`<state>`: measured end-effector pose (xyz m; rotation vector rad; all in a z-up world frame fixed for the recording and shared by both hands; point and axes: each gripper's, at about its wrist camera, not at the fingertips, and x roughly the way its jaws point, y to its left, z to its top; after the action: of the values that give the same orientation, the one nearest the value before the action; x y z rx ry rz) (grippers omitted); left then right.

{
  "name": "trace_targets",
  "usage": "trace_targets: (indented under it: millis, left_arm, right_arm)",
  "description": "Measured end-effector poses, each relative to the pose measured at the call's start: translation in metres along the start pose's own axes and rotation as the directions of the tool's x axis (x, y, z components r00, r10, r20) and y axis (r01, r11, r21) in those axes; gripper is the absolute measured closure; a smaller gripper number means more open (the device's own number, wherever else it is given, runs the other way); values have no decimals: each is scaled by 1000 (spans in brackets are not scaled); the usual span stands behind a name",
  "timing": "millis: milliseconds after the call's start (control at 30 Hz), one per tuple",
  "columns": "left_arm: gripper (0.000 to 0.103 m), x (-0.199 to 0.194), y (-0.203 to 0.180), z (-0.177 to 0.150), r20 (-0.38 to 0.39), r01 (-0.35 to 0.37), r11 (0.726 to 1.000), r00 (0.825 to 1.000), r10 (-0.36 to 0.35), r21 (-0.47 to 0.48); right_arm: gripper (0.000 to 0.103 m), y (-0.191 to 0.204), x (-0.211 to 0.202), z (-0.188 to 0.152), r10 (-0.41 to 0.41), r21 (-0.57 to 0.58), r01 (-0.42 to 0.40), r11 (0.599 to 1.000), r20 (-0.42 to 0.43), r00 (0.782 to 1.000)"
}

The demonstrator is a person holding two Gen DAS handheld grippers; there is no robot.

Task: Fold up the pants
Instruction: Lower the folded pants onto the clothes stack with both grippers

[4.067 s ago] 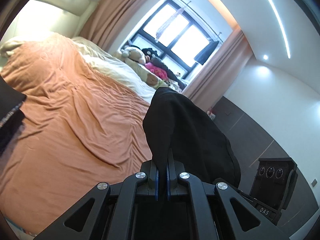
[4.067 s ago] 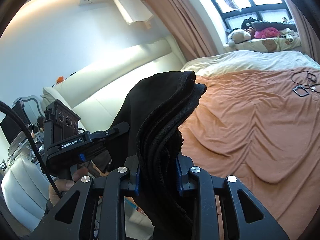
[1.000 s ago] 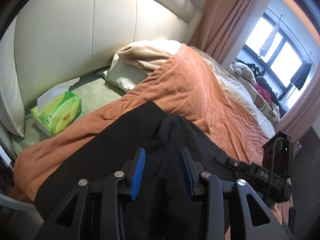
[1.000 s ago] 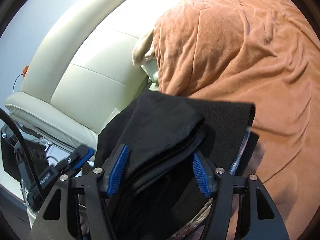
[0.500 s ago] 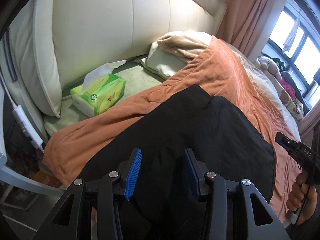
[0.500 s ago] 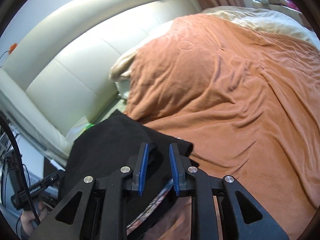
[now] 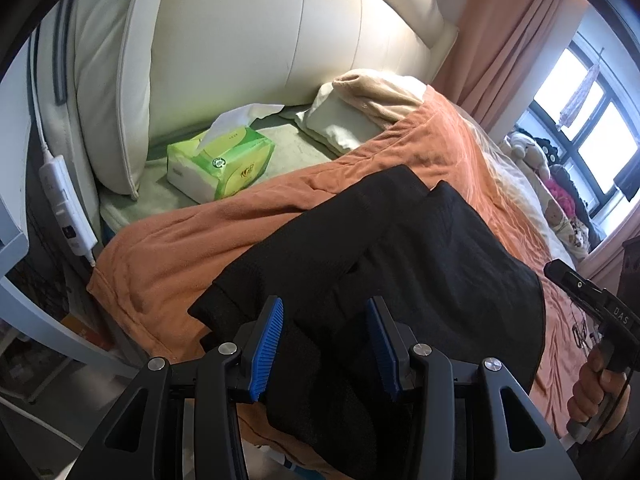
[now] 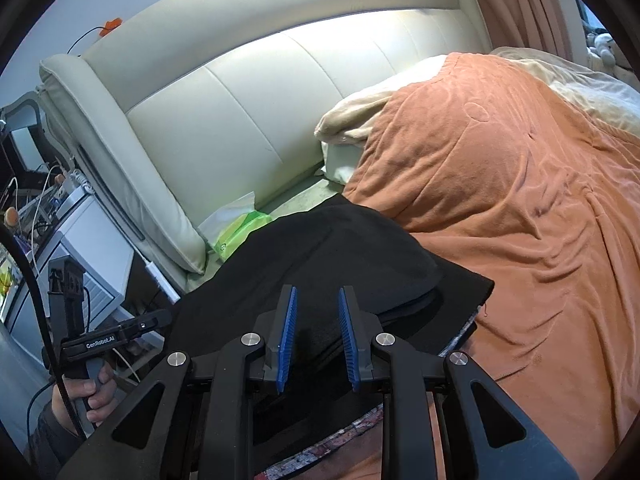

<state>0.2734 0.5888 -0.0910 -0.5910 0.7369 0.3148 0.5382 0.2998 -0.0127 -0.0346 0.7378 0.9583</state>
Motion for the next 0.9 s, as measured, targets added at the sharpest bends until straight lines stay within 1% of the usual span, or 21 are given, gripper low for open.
trace_targets:
  millis: [100,267,333,400,433,467,533,633,767,800,833,900]
  left_arm:
    - [57,8,2,-3,-7,24,1000,1000,-24,-7]
    - [57,22,4,0,-7,55,998,998,-55,-8]
    - [57,27,6,0,-12,53,999,998,-53,-5]
    - [57,28,8,-3,-5,70,997,998,-70,-13]
    - [59,26,10,-4,3,87,996,996,-87,-23]
    - [72,24,11,-6,6,109,994,994,-109,-26]
    - [90,22,13,-9,-10,146,989,989,-146,-35]
    - [93,8,13,-13,19,171,984,985,-170,-43]
    - [94,-11,14,-19,55,191,979,981,-187,-71]
    - [94,-14,13,-20,57,185,980,982,-181,-72]
    - [93,-15,12,-22,50,164,984,986,-161,-66]
    - [91,-13,8,-23,31,108,993,994,-106,-41]
  right_arm:
    - [84,2,13,1,-7,-40,7,999,-2,1000]
    - [84,7,24,-2,-3,-71,4,997,16,1000]
    - [84,7,35,-7,-13,-80,12,997,-11,1000]
    - [84,6,46,-12,-30,-90,27,996,-35,999]
    - [84,6,49,-14,-34,-93,30,995,-41,999]
    - [84,6,51,-15,-36,-95,32,995,-42,998]
    - [84,6,53,-17,-33,-98,29,995,-38,999]
    - [84,6,54,-15,-33,-99,29,995,-43,999]
    - [84,9,55,-14,-52,-120,45,992,-53,997]
    - [84,9,54,-15,-55,-124,48,991,-55,997]
    - [84,9,53,-15,-57,-130,50,990,-56,997]
    - [84,11,51,-18,-68,-145,59,988,-59,996]
